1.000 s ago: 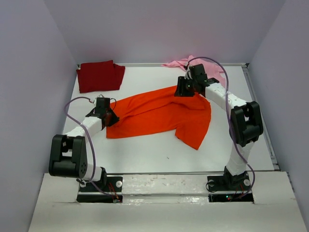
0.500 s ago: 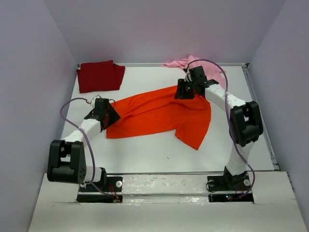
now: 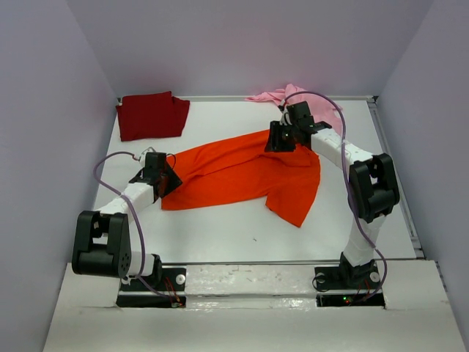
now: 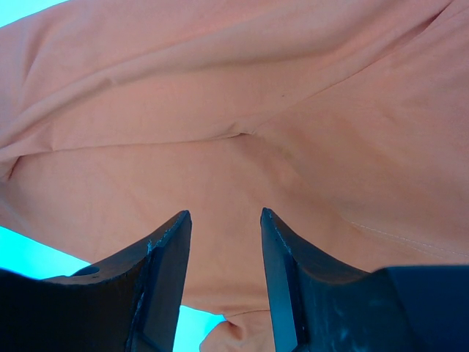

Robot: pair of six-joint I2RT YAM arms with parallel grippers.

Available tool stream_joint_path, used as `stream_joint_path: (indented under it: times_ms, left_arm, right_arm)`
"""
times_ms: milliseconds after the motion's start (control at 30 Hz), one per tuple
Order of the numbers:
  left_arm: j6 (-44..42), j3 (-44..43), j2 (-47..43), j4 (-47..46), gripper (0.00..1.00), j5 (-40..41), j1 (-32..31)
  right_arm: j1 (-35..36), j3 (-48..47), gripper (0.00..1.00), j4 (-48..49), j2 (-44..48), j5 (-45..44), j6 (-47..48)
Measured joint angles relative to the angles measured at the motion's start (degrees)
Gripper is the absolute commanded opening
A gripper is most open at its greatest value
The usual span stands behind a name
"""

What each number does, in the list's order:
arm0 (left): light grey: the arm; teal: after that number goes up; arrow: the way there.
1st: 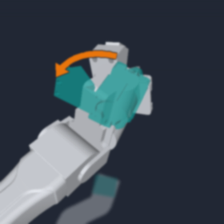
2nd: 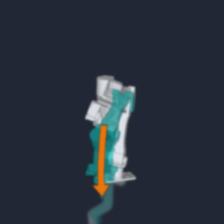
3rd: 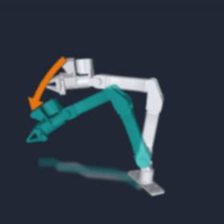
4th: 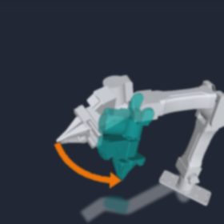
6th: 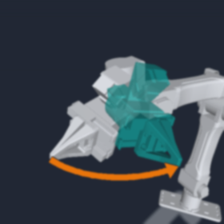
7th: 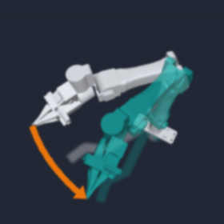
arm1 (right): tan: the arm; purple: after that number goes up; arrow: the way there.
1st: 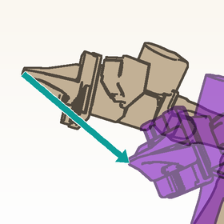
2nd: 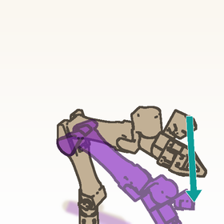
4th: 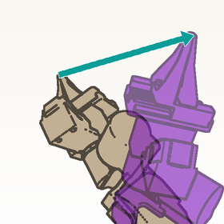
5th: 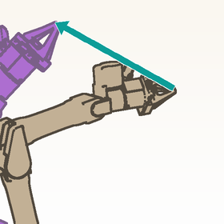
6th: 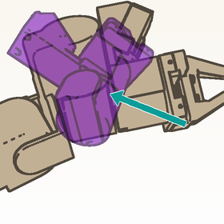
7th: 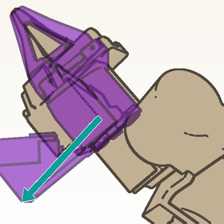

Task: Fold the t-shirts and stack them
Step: Fold the tshirt

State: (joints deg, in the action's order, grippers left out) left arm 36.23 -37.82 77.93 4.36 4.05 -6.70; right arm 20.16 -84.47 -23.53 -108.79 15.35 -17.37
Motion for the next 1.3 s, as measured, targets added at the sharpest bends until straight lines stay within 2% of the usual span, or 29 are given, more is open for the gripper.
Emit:
stream_joint_path:
  times_ms: [167,467,800,967,1100,1300]
  left_arm:
    - [0.7,1.9,0.0,-2.0,0.24,-1.3,0.0]
    - [1.4,3.0,0.0,-5.1,0.00,-2.7,-0.1]
    - [0.6,2.8,0.0,-5.2,0.00,-3.4,-0.1]
    - [-3.5,-5.8,0.1,0.8,0.00,-3.0,-0.1]
    - [-7.1,-12.8,0.1,1.8,0.00,-2.2,-0.1]
    - [-10.3,-14.6,0.1,2.9,0.00,-2.6,-0.1]
  right_arm:
    - [0.0,0.0,0.49,0.0,0.0,0.1,0.0]
    - [0.0,0.2,0.49,0.0,0.0,0.0,0.0]
    - [-0.1,2.3,0.50,0.1,0.1,-2.0,0.0]
    - [-0.9,6.1,0.56,-0.7,1.7,-7.0,-0.1]
    - [-2.1,9.5,0.57,-1.6,4.1,-12.9,-0.8]
    - [-4.4,11.5,0.57,-1.9,4.4,-20.6,-2.3]
